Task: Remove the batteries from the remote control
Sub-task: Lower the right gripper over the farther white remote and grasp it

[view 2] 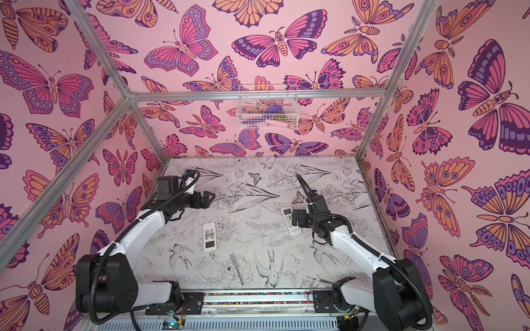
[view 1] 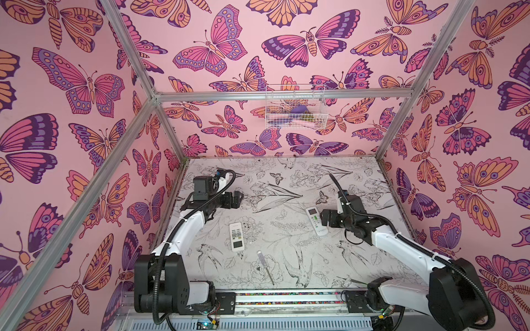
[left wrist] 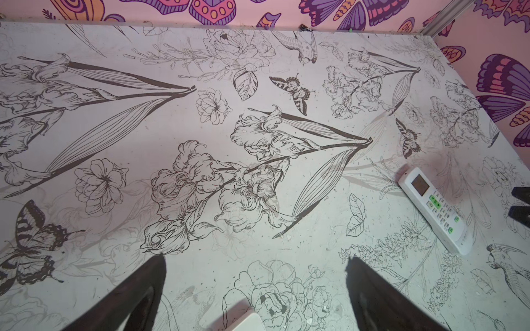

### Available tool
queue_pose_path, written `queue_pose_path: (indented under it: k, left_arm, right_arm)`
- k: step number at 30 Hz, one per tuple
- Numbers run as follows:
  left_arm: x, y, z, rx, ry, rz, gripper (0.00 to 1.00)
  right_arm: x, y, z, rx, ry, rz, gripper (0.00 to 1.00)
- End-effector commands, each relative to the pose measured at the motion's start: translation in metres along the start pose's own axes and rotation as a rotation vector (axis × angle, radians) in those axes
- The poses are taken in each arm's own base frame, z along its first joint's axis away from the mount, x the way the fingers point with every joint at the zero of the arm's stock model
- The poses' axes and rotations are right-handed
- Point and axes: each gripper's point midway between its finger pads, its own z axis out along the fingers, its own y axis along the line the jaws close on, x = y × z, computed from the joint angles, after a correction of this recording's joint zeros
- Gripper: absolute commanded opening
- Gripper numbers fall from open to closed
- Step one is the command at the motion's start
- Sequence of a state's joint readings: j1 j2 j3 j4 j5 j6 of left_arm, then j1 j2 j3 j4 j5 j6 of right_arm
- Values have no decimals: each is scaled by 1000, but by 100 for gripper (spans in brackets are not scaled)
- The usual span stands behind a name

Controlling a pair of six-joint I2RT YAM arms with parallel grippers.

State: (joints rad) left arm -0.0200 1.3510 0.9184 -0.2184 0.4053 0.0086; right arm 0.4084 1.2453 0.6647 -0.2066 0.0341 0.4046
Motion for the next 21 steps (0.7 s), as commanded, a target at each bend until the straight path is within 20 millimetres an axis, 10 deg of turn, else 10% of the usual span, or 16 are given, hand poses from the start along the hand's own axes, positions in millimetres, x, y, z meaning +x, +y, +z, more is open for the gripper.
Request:
queue_pose_path:
  k: [1, 21]
  left_arm:
    - [16, -3, 4, 26, 47, -37, 99]
    - [16, 4, 1, 9, 31, -39, 99]
  right_arm:
    - [7, 9, 4, 19, 51, -61, 100]
    - [44, 21, 39, 121, 210, -252, 94]
